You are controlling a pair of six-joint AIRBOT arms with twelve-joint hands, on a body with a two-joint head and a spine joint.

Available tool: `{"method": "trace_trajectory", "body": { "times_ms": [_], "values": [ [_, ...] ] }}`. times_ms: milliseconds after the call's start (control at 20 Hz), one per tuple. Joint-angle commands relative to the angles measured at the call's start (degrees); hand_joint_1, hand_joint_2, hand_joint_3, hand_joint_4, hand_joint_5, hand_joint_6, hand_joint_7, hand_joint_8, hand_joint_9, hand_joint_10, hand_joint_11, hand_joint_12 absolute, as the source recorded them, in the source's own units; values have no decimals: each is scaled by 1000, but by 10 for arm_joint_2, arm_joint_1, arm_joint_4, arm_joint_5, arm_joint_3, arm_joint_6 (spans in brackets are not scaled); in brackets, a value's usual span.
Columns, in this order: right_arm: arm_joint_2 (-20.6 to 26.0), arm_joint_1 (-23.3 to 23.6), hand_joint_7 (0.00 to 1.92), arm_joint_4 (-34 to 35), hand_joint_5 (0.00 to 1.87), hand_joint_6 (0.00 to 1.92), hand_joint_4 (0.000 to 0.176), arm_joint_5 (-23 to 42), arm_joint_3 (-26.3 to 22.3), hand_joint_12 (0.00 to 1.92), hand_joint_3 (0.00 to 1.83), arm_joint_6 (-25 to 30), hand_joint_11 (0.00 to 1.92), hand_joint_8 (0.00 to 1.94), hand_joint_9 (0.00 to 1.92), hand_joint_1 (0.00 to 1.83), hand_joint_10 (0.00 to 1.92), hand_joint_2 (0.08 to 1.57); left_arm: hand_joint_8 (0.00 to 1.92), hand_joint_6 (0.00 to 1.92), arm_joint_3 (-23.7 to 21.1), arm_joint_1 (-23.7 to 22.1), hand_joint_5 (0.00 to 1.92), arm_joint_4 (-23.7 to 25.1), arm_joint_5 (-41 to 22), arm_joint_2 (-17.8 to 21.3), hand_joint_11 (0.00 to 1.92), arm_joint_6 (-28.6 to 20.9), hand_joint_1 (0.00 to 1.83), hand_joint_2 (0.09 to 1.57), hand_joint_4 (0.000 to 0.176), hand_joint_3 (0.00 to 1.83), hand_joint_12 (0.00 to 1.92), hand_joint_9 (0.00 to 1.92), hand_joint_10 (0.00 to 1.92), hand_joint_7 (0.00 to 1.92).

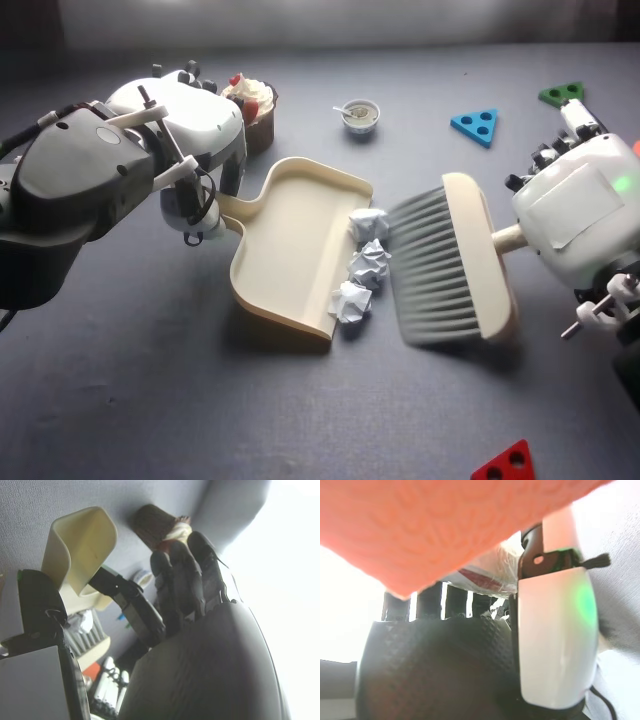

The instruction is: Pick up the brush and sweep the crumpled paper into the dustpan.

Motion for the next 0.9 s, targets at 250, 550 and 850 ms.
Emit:
{"method": "trace_trajectory", "body": {
  "times_ms": [250, 550, 850],
  "values": [
    [20, -11, 1079, -44, 928, 1873, 0, 60, 3, 1921, 6, -3, 1317, 1941, 1284, 1281, 1921, 1057, 1, 627, 0, -8, 1188, 23, -38, -1, 0, 2, 1154, 1029, 0, 0, 651, 307, 1, 417],
    [53, -23, 1161, -62, 1028, 1921, 0, 55, -19, 1921, 2, -3, 1420, 1941, 1385, 1456, 1921, 1165, 3, 678, -2, -10, 1160, 19, -42, -1, 0, 2, 1137, 1039, 0, 0, 522, 283, 2, 399],
    [86, 4, 1114, -70, 966, 1921, 68, 11, -47, 1921, 0, -4, 1379, 1941, 1320, 1582, 1921, 1172, 3, 652, -1, -10, 1173, 18, -44, -2, 0, 2, 1152, 1035, 0, 0, 523, 307, 2, 421]
  ]
}}
